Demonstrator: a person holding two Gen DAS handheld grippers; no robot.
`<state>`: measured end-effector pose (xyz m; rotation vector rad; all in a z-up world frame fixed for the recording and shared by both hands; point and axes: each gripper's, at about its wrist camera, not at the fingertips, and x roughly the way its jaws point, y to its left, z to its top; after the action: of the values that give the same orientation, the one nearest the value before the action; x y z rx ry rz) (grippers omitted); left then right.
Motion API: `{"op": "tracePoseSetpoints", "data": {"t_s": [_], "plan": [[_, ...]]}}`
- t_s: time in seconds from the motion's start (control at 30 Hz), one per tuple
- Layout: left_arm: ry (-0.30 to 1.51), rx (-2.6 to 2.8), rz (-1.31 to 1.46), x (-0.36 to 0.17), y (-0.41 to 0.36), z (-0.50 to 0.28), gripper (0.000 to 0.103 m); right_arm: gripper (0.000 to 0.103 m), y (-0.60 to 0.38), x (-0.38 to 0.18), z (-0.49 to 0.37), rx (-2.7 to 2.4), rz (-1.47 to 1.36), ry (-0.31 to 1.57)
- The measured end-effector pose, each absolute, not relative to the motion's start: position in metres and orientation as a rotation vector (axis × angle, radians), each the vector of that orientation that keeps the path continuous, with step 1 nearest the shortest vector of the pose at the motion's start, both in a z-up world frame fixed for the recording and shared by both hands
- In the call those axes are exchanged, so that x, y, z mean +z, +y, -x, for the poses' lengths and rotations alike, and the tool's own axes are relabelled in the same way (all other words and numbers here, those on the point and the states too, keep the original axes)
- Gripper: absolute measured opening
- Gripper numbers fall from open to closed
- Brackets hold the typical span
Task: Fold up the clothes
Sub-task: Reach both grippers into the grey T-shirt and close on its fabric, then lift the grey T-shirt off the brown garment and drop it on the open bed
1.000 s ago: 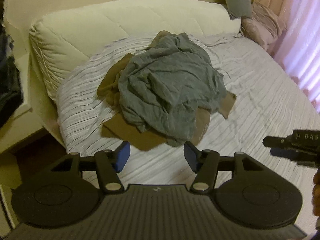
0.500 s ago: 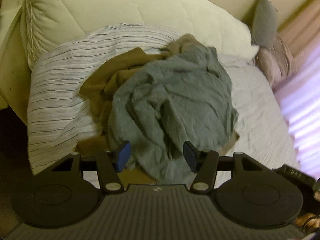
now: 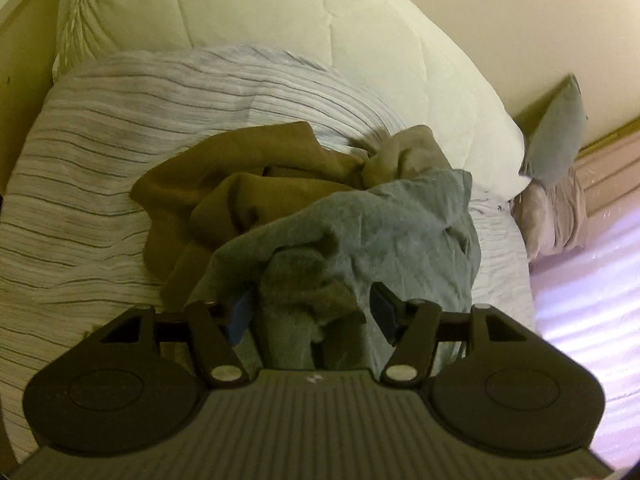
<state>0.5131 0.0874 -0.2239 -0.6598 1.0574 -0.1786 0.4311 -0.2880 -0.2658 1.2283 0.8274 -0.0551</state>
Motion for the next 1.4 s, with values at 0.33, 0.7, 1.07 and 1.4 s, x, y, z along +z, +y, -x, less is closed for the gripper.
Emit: {"op": "tracePoseSetpoints", "data": {"t_s": [0.33, 0.7, 1.07, 1.4], "plan": [[0.964, -0.333, 0.625, -0.18, 0.088, -0.499, 0.004, 0.003, -0.286, -0.211, -0.401, 0.052, -1.127, 0.685], [0.687, -0.886, 0.359, -0.015, 0.013, -0.415, 0.004, 0.003, -0.314, -0.061, -0.215, -0.031, -1.046, 0.171], [0.647, -1.398, 0.274, 0.061, -0.097, -0.24, 0.004, 0.003, -0.304, 0.06, 0.09, -0.348, -0.843, -0.225], [0.928, -1.426, 0.08, 0.008, -0.18, -0.078, 0.021, 0.004, -0.269, 0.089, 0.287, -0.744, -0.709, 0.059]]}}
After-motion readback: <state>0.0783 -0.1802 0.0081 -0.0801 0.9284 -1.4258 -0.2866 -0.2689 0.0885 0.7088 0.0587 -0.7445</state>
